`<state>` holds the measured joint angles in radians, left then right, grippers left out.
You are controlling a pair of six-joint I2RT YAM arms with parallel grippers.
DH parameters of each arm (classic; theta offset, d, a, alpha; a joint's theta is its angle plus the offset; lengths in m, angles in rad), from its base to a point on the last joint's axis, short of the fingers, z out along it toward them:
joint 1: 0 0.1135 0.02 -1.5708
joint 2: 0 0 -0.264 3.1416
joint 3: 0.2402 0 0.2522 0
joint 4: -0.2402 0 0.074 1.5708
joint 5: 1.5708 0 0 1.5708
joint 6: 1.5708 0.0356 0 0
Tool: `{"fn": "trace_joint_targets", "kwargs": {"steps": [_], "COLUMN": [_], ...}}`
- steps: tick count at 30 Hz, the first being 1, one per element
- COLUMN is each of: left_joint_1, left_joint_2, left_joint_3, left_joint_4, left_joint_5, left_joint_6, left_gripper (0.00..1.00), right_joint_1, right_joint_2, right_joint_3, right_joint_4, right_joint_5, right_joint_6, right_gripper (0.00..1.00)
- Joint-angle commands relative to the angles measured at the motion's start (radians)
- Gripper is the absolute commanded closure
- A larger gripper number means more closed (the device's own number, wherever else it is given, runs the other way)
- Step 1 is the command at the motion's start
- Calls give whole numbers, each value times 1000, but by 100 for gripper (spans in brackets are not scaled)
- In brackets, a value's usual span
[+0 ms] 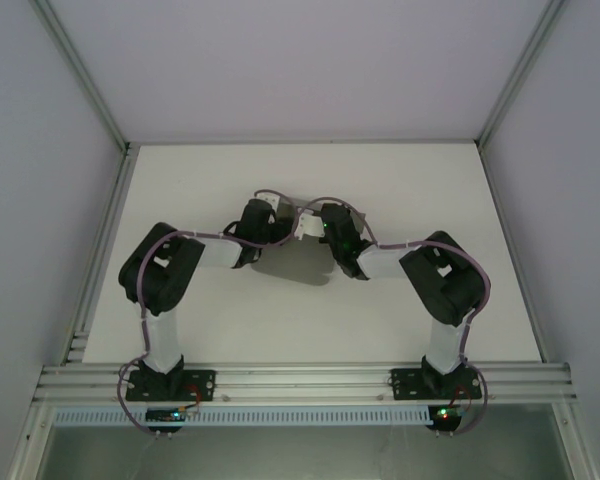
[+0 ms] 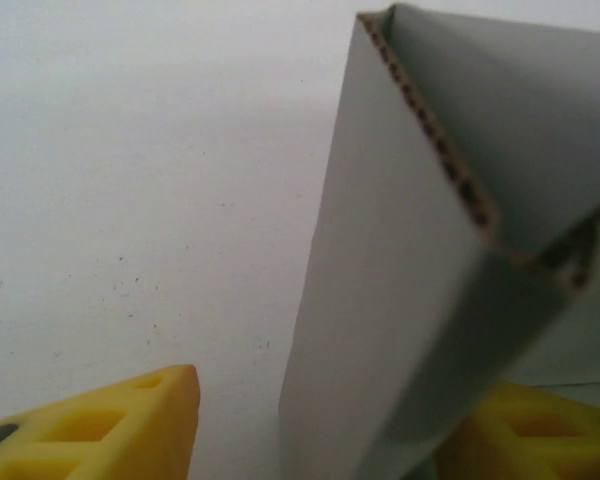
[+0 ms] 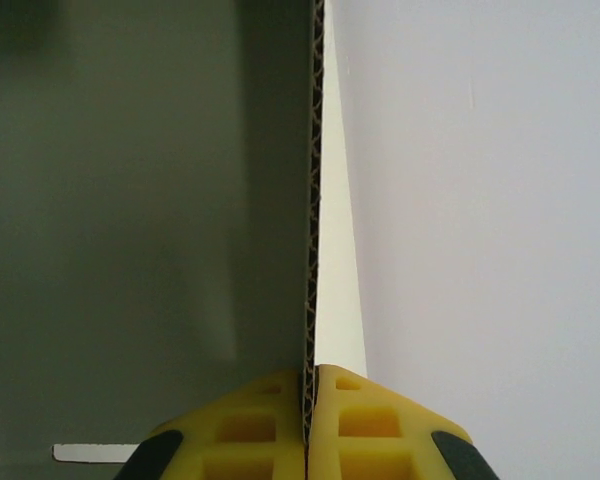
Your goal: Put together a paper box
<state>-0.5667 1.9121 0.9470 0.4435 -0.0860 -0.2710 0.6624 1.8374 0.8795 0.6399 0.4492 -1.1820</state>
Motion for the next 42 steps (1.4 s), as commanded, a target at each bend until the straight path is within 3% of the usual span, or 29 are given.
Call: {"fn": "trace_joint_targets", "kwargs": {"steps": [1,4,7,15,18,22,26,32,42], "left_joint_1": [3,3,5,19,64,142,143,143,127], "left_joint_2": [-20,-51,-104,-333,-371,-284,-199,-122,-6], "left_joint_3": [56,8,-38,-198,-230,-156,-97,-26,80], "left_joint_4": [-7,14,-23,-113,-122,-143,-85,-77,-122], "left_joint_5": [44,85,101,163,190,319,401,423,351], "left_joint_6": [30,46,67,113,89,40,38,41,38], "left_gripper": [34,21,0,0,0,11,15,26,55], "right_joint_1": [3,3,-1,-3,0,7,11,14,33], "right_joint_2": [10,10,3,-7,-7,-11,-7,-8,-20], "right_joint_3": [-23,-26,-30,-25,-23,-16,-9,-5,-11], "right_joint_4": [-101,-94,-84,-76,-63,-67,-69,-69,-82], "right_joint_5": [-10,-3,-1,17,22,23,24,26,28], "right_joint_6": [4,3,3,-7,-11,-13,-14,-16,-21], "right_gripper": [100,100,100,100,100,100,100,100,100]}}
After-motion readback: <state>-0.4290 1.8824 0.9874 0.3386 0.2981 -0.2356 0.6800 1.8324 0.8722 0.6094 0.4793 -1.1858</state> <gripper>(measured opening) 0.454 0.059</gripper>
